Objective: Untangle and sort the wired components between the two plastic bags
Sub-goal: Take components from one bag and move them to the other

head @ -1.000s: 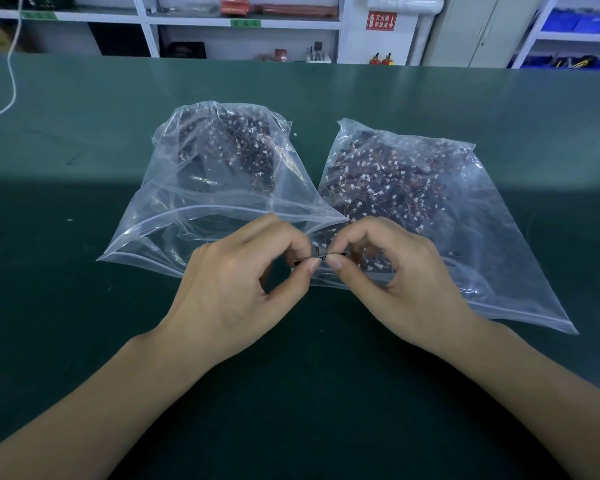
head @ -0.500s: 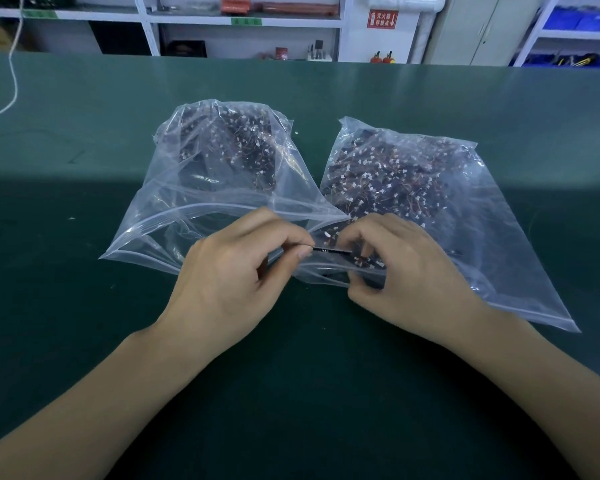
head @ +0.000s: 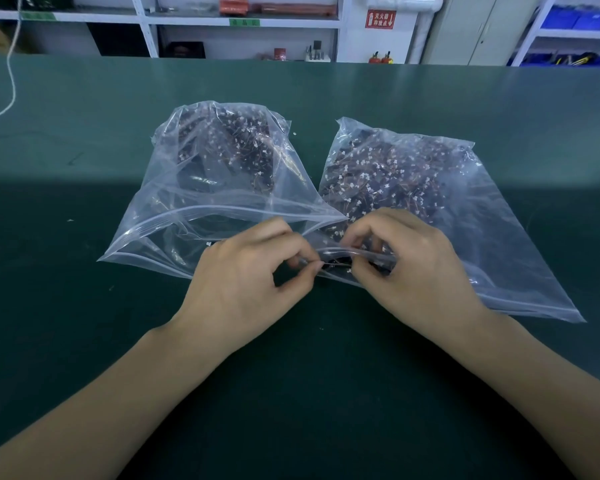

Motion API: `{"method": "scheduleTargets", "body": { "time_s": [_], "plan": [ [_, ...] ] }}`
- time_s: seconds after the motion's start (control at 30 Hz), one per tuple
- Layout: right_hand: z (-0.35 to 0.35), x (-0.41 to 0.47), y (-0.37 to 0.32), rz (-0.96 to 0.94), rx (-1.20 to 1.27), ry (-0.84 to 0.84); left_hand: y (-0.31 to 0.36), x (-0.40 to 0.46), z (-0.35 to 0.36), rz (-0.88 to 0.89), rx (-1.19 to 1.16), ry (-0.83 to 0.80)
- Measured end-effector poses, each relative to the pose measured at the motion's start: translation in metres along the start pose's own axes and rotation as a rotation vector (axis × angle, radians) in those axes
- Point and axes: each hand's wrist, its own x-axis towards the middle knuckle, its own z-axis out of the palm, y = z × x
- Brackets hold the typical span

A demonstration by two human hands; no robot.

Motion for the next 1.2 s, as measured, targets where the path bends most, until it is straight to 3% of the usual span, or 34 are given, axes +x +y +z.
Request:
{"method": "scheduleTargets", "body": {
  "time_s": [0.33,0.6,0.9,1.2],
  "plan": [
    [0.002,0.000,-0.001,-0.028,-0.018,-0.004,0.006,0.005,0.011,0.115,0.253,0.030],
    [0.004,-0.002,-0.002,0.010,-0.070,-0.120,-0.010,0.002,-0.002,-0.070,0.096,0.003],
    [0.004,-0.003,0.000,0.022,-0.079,-0.236,-0.057,0.006,-0.031,-0.415,0.382,-0.138],
    [0.004,-0.006,-0.003,0.044,-0.060,-0.235,-0.061,0.004,-0.039,-0.376,0.371,-0.319]
  ]
}}
